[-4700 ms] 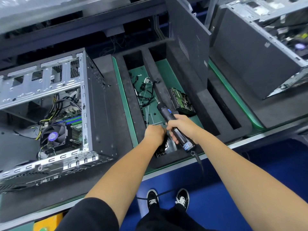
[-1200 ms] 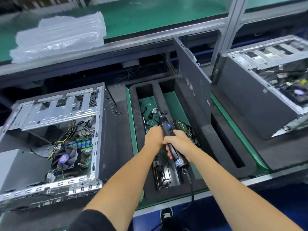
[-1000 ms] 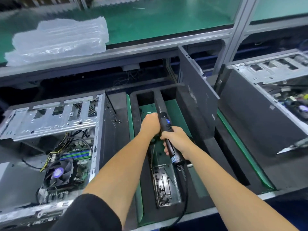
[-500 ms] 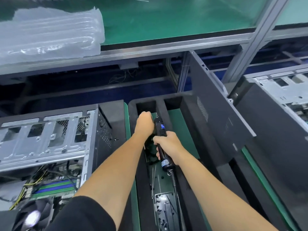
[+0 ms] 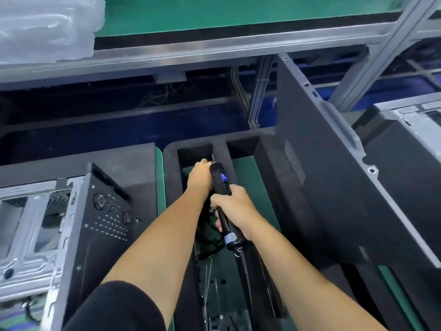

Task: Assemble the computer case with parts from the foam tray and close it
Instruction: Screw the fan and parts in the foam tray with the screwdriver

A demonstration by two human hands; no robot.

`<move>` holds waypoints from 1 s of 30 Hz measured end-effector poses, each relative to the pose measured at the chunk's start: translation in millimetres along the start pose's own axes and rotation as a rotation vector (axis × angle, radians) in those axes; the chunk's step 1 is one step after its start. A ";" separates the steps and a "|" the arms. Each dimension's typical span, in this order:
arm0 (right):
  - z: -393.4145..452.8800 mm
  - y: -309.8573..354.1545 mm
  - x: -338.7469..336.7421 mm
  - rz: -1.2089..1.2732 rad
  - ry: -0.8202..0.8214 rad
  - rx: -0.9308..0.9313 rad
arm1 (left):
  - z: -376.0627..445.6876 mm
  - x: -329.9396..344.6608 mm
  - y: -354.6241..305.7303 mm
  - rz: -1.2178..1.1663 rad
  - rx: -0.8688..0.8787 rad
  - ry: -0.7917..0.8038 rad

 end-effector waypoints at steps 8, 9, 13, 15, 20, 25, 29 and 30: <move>9.0 2.5 -0.8 0.055 0.023 0.020 | -2.1 8.4 5.5 -0.208 -0.118 -0.046; 8.8 2.8 -0.9 0.053 0.025 0.024 | -3.7 7.8 5.0 -0.230 -0.132 -0.039; 8.2 3.8 -2.0 0.055 0.027 0.037 | -7.9 0.4 5.3 0.035 -0.044 0.018; 5.8 5.0 -1.3 0.055 0.025 0.036 | -10.7 -7.1 1.8 0.230 0.017 0.058; -3.6 9.1 0.5 0.051 0.010 0.034 | -11.1 -9.8 -1.7 0.668 0.084 0.116; -15.9 12.2 -6.5 0.063 -0.015 0.023 | -21.3 1.1 10.1 1.138 0.116 0.186; -22.2 11.7 -14.0 0.083 -0.034 -0.009 | -28.7 13.0 11.8 1.192 0.177 0.216; -23.8 11.5 -15.3 0.081 -0.037 -0.013 | -30.3 13.3 10.3 1.168 0.191 0.218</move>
Point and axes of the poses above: each hand's wrist, its own z-axis towards the middle knuckle, its own x-axis out of the palm, y = z × x, the point moved 4 cm from there along z, towards the middle knuckle, and after that the axes turned 2 degrees about x, right-handed, at the moved point
